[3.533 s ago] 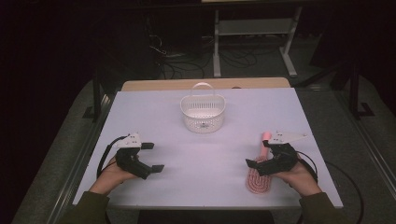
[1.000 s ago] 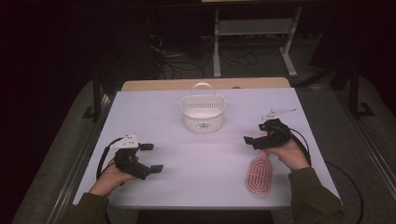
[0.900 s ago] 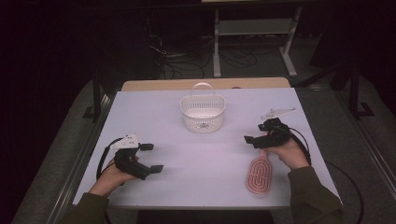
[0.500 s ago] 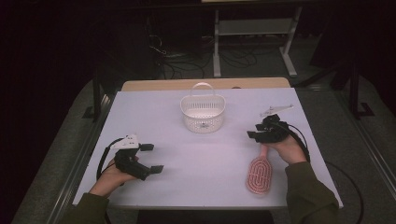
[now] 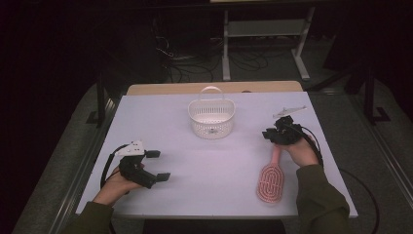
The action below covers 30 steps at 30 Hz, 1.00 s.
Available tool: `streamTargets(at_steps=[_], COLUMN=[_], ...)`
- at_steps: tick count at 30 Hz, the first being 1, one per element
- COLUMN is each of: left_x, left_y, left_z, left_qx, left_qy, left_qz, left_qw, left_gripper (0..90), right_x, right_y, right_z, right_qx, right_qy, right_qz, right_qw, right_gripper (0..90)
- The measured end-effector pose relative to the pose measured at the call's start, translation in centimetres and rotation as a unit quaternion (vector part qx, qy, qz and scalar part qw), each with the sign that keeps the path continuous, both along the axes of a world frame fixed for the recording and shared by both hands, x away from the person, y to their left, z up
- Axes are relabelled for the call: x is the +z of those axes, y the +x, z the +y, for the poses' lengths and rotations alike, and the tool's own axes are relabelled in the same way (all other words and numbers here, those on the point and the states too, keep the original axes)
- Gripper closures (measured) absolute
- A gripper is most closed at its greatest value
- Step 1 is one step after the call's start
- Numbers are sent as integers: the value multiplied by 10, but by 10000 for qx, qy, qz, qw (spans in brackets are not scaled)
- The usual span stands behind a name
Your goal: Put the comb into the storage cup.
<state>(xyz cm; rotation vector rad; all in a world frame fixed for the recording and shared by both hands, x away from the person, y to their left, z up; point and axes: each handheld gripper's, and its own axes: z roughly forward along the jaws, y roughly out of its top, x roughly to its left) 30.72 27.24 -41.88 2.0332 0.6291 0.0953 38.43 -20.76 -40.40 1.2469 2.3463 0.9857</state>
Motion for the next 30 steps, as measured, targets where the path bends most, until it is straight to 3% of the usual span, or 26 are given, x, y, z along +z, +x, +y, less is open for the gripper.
streamTargets(at_steps=[10, 30], left_x=[0, 0], left_y=[0, 0], left_z=[0, 1], left_qx=[5, 19], left_qy=[0, -11], left_qz=[5, -2], left_qw=[10000, 10000], left_gripper=[1, 1], right_x=[-7, -24], right_y=[13, 24], right_z=[-4, -8], right_qx=[46, -33], right_qy=[-165, -565], right_qz=[130, 474], right_qw=[9998, 9973], right_gripper=[886, 892])
